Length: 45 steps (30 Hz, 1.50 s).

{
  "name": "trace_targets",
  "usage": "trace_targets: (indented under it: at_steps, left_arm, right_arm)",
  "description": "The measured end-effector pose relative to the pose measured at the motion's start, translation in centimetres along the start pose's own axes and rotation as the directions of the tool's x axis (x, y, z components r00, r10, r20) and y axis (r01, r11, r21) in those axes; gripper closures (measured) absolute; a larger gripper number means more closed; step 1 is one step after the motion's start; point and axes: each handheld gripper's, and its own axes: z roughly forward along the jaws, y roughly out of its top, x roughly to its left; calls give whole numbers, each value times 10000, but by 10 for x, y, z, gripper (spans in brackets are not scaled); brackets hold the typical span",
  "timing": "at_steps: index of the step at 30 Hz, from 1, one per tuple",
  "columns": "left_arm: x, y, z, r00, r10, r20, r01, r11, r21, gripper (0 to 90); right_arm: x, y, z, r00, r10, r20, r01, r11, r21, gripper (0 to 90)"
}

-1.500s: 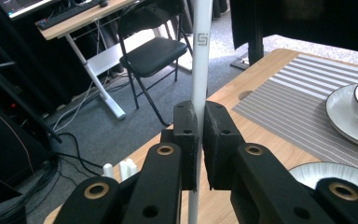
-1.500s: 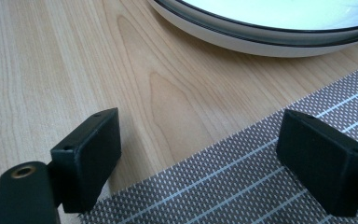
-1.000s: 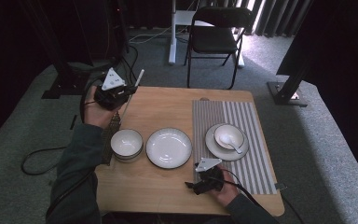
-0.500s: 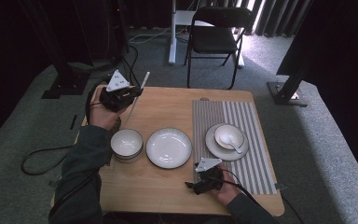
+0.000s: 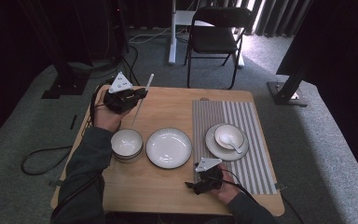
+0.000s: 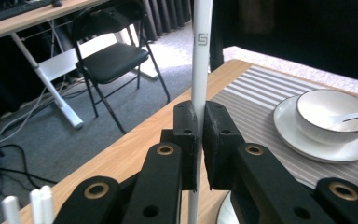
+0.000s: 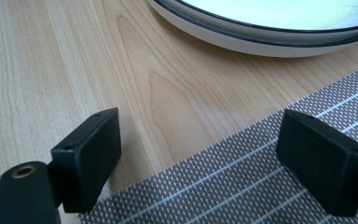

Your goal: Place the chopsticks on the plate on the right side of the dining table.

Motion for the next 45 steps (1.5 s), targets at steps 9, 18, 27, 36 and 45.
trace_targets:
  at_steps: [9,18,27,36,45]
  left_arm:
    - [-7,-1,7,9999,25,148,-26,10000,39,848]
    - [-12,-1,10,9994,5,350,-5,10000,-6,848]
    - [-16,1,13,9980,1,628,6,9999,-108,848]
    - [-25,-1,17,9938,-134,1107,159,9996,-220,848]
    - [-36,-5,25,9876,-185,1556,214,9996,-166,848]
  right_arm:
    - [0,0,0,10000,-24,-28,24,10000,17,129]
    - [0,0,0,10000,-34,-20,34,10000,3,133]
    - [0,-1,-1,9999,72,109,-73,10000,20,152]
    - [0,2,-10,9997,108,230,-105,9999,-132,246]
    - [-6,6,-24,9979,462,445,-433,9969,-660,399]
